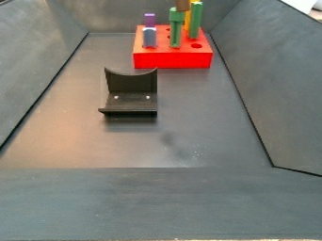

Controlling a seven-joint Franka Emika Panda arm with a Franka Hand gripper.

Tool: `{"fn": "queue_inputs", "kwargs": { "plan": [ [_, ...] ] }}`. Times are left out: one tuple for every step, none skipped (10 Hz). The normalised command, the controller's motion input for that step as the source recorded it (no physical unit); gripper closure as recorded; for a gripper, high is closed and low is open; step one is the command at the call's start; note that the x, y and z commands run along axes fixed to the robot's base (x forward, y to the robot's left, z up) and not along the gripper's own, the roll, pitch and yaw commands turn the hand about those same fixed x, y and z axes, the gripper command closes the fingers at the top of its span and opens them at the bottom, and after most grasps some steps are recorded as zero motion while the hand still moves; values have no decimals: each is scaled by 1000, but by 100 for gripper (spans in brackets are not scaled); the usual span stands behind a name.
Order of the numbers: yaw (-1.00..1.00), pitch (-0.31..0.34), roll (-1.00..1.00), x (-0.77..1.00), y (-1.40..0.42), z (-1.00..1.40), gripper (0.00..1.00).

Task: Pick up the oval object. Move up. Place the oval object on the fixture. Regrasp the oval object. Move to above the board. Insert the oval object.
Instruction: Move to above the board.

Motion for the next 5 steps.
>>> {"fn": "queue_inputs", "kwargs": {
  "plan": [
    [1000,-40,-255,-212,-527,77,100],
    [1000,-49,-252,-142,-371,63,100],
    [1000,-68,-241,-64,-176,46,100],
    [1000,-86,-229,-27,-77,41,100],
    [1000,-107,-220,-9,-6,27,100]
  ]
}}
